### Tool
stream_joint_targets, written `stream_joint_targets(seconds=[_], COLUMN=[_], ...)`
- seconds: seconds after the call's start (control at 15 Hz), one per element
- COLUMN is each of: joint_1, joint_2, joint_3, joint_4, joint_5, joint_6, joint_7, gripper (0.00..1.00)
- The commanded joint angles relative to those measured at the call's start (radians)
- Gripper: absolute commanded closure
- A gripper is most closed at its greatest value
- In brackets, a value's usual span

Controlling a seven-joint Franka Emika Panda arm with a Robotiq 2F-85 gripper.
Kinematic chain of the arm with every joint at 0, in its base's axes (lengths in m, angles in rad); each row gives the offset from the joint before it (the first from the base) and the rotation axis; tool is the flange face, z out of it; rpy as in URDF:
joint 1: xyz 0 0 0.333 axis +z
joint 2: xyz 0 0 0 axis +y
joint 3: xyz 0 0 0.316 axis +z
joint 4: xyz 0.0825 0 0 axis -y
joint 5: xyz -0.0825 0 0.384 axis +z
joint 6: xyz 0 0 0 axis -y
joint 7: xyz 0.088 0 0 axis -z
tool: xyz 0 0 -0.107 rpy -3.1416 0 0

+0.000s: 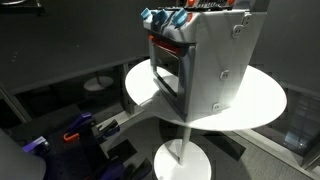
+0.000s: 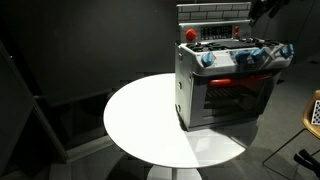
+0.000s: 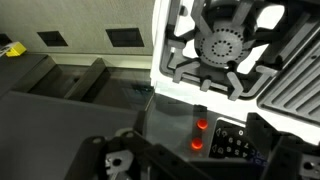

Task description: Press the top right orange button on the stove

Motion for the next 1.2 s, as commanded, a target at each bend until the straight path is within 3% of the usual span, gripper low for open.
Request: stream_joint_targets(seconds=[0.0, 1.13], joint_1=[0.007, 0.085], joint_2=[0.079, 0.271], joint_3=[-0.027, -0.152], joint_4=[0.089, 0.266], joint_5=[-0.048, -0.069], joint_6=[-0.001, -0.008], joint_7=[0.051, 0.105], gripper=[0.0, 0.0])
